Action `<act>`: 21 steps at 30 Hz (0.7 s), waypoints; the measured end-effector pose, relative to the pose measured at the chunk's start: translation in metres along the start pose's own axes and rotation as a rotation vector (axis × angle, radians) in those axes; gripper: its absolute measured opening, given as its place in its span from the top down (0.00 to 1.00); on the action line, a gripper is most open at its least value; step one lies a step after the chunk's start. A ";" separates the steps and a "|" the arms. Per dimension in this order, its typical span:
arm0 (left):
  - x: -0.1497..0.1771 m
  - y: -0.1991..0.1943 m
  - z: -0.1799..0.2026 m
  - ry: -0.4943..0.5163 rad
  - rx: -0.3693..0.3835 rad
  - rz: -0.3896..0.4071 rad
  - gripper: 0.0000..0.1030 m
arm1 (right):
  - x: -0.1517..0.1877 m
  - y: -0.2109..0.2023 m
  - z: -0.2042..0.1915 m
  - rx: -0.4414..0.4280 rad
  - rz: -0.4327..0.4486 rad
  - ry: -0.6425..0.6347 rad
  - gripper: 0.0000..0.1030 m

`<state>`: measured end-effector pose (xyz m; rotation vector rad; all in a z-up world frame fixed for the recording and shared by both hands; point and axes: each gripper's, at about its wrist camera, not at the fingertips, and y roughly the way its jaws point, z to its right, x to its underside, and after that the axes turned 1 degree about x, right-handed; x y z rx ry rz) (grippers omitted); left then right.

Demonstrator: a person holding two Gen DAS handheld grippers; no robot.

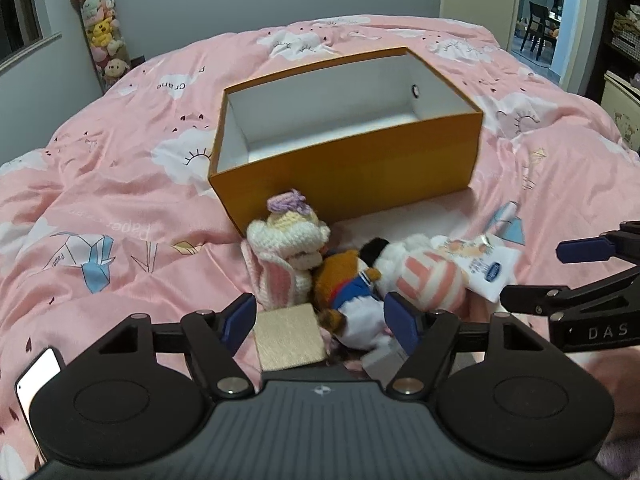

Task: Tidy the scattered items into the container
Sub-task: 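Grasp the crochet bunny doll with left tool while right tool grasps the striped penguin plush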

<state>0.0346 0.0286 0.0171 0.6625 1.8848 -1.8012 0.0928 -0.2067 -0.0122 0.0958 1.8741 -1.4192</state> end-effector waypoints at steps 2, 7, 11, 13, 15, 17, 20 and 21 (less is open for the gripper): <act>-0.006 0.009 -0.008 -0.013 -0.005 -0.018 0.22 | -0.010 0.010 0.001 -0.032 -0.016 0.014 0.25; -0.021 0.039 -0.030 -0.074 0.027 -0.084 0.23 | -0.035 0.039 -0.004 -0.098 -0.065 0.029 0.28; -0.030 0.062 -0.035 -0.072 0.023 -0.111 0.23 | -0.050 0.066 -0.011 -0.110 -0.109 0.017 0.29; -0.033 0.073 -0.037 -0.073 0.029 -0.128 0.23 | -0.054 0.078 -0.015 -0.107 -0.136 0.002 0.32; -0.035 0.086 -0.039 -0.076 0.034 -0.147 0.23 | -0.057 0.090 -0.017 -0.108 -0.166 -0.006 0.33; -0.036 0.100 -0.041 -0.082 0.035 -0.168 0.23 | -0.057 0.100 -0.019 -0.110 -0.192 -0.016 0.33; -0.037 0.116 -0.044 -0.090 0.033 -0.194 0.23 | -0.056 0.115 -0.021 -0.110 -0.232 -0.028 0.33; -0.037 0.121 -0.045 -0.092 0.030 -0.203 0.23 | -0.055 0.120 -0.022 -0.116 -0.244 -0.027 0.33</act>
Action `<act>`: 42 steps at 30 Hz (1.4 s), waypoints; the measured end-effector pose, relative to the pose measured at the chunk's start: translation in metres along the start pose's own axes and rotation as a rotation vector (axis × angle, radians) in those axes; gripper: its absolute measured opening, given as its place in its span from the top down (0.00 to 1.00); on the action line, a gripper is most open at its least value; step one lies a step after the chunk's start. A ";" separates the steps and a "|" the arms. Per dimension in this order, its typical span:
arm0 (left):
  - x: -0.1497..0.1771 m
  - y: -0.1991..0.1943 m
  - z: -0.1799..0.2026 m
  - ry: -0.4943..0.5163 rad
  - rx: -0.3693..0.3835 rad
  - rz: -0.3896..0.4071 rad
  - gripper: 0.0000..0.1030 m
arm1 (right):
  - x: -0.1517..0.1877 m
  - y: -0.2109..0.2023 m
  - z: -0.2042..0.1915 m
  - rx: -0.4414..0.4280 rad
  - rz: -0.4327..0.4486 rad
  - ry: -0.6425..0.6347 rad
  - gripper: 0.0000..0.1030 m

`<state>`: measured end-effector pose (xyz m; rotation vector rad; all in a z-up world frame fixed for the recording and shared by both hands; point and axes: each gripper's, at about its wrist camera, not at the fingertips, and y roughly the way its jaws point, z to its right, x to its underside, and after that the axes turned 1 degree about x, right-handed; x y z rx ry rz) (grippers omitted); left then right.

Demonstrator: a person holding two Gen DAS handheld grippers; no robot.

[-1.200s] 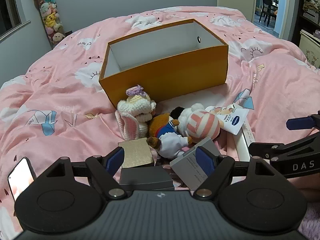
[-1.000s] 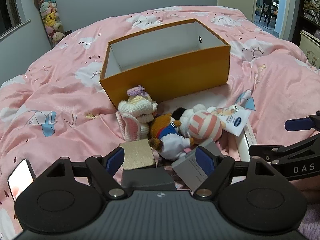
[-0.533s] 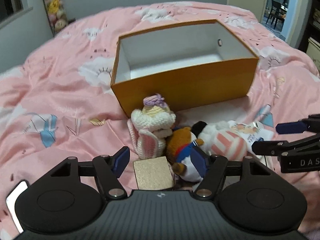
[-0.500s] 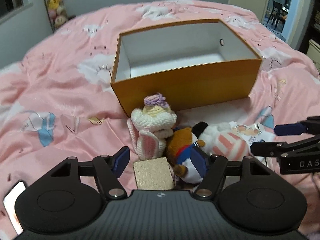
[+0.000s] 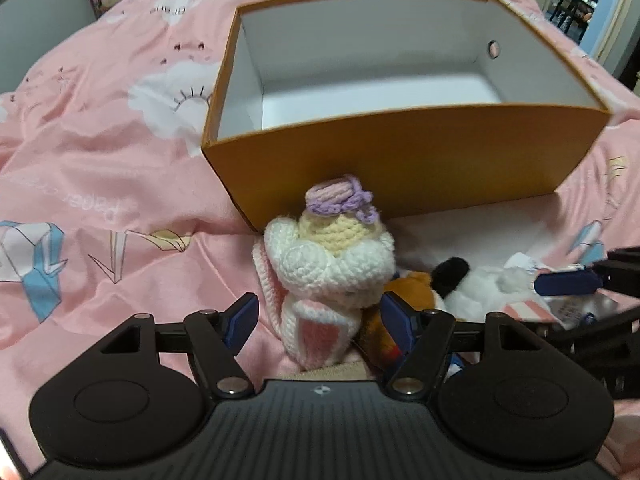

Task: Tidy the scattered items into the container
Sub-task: 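Grasp the crochet bunny doll with left tool while right tool grasps the striped penguin plush, then carry both plush toys up and over into the orange box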

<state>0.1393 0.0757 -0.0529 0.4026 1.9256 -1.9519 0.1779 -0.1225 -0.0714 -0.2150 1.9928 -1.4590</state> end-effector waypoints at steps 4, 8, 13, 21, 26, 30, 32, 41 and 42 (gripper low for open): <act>-0.004 0.016 0.000 -0.010 0.029 -0.024 0.20 | -0.003 0.016 0.000 -0.003 -0.032 -0.001 0.28; -0.008 0.030 0.000 -0.032 0.040 -0.028 0.19 | -0.005 0.032 -0.002 0.025 -0.046 -0.023 0.27; -0.010 0.039 -0.002 -0.045 0.069 -0.022 0.28 | -0.007 0.043 -0.002 0.040 -0.045 -0.034 0.29; -0.003 0.016 -0.003 -0.034 0.062 0.029 0.37 | -0.004 0.020 0.000 0.008 0.004 -0.039 0.32; -0.005 -0.017 0.001 -0.010 0.076 0.086 0.38 | -0.006 -0.010 -0.003 0.003 0.085 -0.062 0.32; -0.011 -0.045 0.002 -0.010 0.109 0.120 0.38 | -0.014 -0.047 -0.006 -0.007 0.178 -0.088 0.32; -0.016 -0.059 0.001 -0.014 0.120 0.140 0.38 | -0.021 -0.065 -0.006 -0.027 0.228 -0.091 0.32; -0.060 -0.107 -0.003 0.030 0.140 0.243 0.38 | -0.081 -0.119 -0.018 -0.072 0.432 -0.121 0.32; -0.067 -0.109 -0.004 0.033 0.139 0.251 0.38 | -0.089 -0.118 -0.019 -0.077 0.445 -0.117 0.32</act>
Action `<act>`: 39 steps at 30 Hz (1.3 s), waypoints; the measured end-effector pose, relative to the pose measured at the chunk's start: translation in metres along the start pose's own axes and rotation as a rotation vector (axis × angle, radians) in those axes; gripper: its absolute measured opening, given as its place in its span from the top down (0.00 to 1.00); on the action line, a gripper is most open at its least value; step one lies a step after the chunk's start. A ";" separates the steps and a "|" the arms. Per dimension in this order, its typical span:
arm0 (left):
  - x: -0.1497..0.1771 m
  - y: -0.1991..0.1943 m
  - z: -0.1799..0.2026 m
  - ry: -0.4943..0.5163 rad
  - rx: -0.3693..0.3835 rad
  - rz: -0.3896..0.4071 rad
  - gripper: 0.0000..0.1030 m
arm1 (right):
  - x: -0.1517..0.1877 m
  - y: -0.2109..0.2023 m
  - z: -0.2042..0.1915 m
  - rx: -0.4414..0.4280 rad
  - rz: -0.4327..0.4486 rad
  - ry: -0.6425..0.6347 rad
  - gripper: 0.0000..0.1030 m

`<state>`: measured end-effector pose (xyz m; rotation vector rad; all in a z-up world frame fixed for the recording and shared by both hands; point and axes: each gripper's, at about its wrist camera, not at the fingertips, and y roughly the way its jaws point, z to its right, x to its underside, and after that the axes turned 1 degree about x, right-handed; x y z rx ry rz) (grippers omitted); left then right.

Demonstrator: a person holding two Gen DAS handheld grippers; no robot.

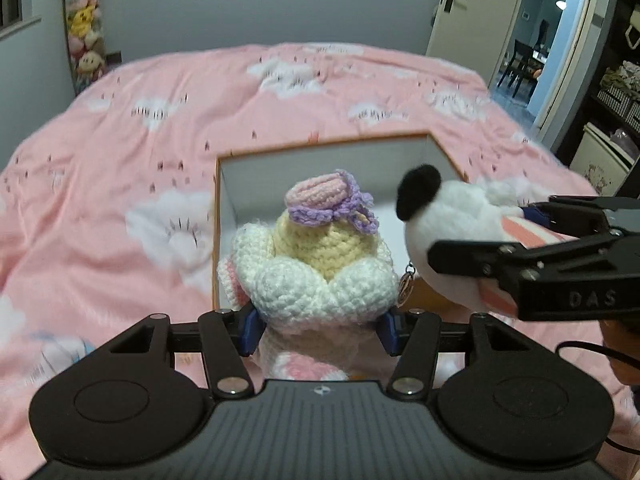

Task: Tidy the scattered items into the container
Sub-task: 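Carry both plush toys up and over into the orange box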

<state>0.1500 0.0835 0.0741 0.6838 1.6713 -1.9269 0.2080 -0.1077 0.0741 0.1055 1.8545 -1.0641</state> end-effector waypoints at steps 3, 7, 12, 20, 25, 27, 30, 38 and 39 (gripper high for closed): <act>-0.022 0.009 -0.005 0.006 -0.007 0.008 0.38 | -0.017 0.010 0.008 -0.006 0.012 0.032 0.32; -0.044 0.039 -0.018 -0.020 -0.007 -0.038 0.38 | -0.031 0.042 0.022 0.011 -0.007 0.080 0.32; -0.049 0.094 -0.038 -0.095 0.010 -0.150 0.38 | -0.029 0.097 0.043 0.015 -0.099 0.184 0.32; -0.034 0.151 -0.051 -0.135 0.008 -0.286 0.37 | -0.008 0.152 0.060 0.007 -0.240 0.279 0.31; -0.029 0.160 -0.047 -0.084 -0.039 -0.318 0.34 | 0.000 0.173 0.057 -0.004 -0.313 0.311 0.29; -0.028 0.160 -0.044 -0.061 -0.048 -0.325 0.32 | 0.002 0.178 0.055 -0.005 -0.332 0.309 0.28; -0.028 0.161 -0.041 -0.036 -0.053 -0.334 0.31 | 0.002 0.181 0.055 -0.007 -0.350 0.313 0.26; -0.026 0.158 -0.041 -0.023 -0.063 -0.335 0.30 | -0.001 0.172 0.059 -0.026 -0.356 0.319 0.25; -0.026 0.155 -0.042 -0.022 -0.064 -0.328 0.30 | 0.000 0.171 0.059 -0.026 -0.359 0.320 0.27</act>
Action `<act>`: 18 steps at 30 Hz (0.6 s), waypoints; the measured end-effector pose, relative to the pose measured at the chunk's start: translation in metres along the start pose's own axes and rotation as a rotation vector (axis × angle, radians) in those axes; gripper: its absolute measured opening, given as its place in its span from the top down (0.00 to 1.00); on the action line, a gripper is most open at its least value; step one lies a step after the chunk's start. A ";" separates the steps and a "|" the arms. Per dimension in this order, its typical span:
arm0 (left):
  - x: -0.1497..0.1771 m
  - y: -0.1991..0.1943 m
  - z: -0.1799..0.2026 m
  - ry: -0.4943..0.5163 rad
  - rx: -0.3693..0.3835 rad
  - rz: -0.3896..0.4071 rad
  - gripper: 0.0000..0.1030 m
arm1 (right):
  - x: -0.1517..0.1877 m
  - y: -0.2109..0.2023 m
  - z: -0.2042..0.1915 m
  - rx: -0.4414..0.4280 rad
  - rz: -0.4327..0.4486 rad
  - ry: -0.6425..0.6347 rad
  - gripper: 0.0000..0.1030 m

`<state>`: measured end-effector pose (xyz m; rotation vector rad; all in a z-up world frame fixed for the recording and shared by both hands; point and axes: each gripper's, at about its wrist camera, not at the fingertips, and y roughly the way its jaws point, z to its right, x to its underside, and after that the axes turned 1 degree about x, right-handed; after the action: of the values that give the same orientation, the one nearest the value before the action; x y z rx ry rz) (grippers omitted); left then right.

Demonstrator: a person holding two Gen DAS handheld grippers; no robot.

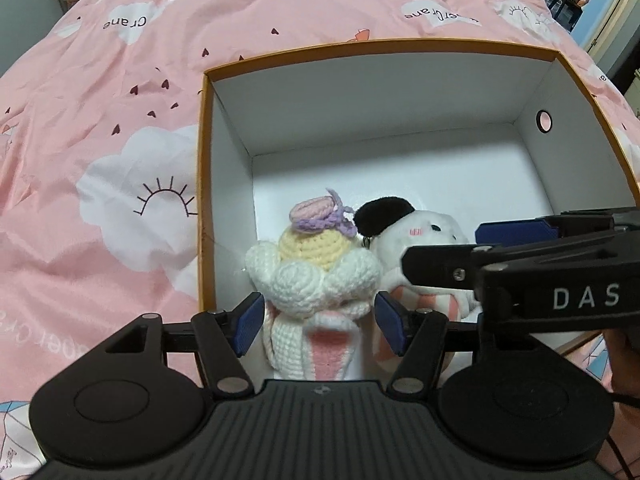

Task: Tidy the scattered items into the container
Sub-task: 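Carry both plush toys up and over into the orange box, then open both tools to drop the plush toys in the box, then withdraw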

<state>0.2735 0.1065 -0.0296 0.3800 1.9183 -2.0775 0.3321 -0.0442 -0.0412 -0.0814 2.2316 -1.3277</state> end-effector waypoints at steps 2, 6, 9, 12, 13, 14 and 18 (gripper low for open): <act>0.003 -0.008 -0.001 0.009 -0.001 0.022 0.31 | 0.001 -0.003 0.003 -0.010 -0.004 0.014 0.28; 0.008 -0.023 -0.001 0.025 -0.012 0.060 0.30 | 0.004 -0.003 0.010 -0.019 -0.037 0.050 0.41; 0.012 -0.031 -0.001 0.041 -0.033 0.084 0.30 | 0.010 0.003 0.010 -0.003 -0.054 0.053 0.46; 0.016 -0.036 -0.001 0.042 -0.038 0.096 0.30 | 0.014 0.005 0.004 0.008 -0.041 0.016 0.48; 0.017 -0.036 -0.001 0.038 -0.038 0.096 0.30 | 0.016 0.005 0.002 0.012 -0.040 0.003 0.48; 0.018 -0.036 -0.002 0.035 -0.038 0.094 0.30 | 0.017 0.007 -0.001 0.018 -0.040 -0.012 0.48; 0.020 -0.037 -0.002 0.023 -0.044 0.098 0.30 | 0.020 0.001 -0.002 0.033 -0.027 -0.037 0.48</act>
<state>0.2408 0.1107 -0.0028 0.4798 1.9144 -1.9747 0.3148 -0.0481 -0.0498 -0.1238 2.1849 -1.3659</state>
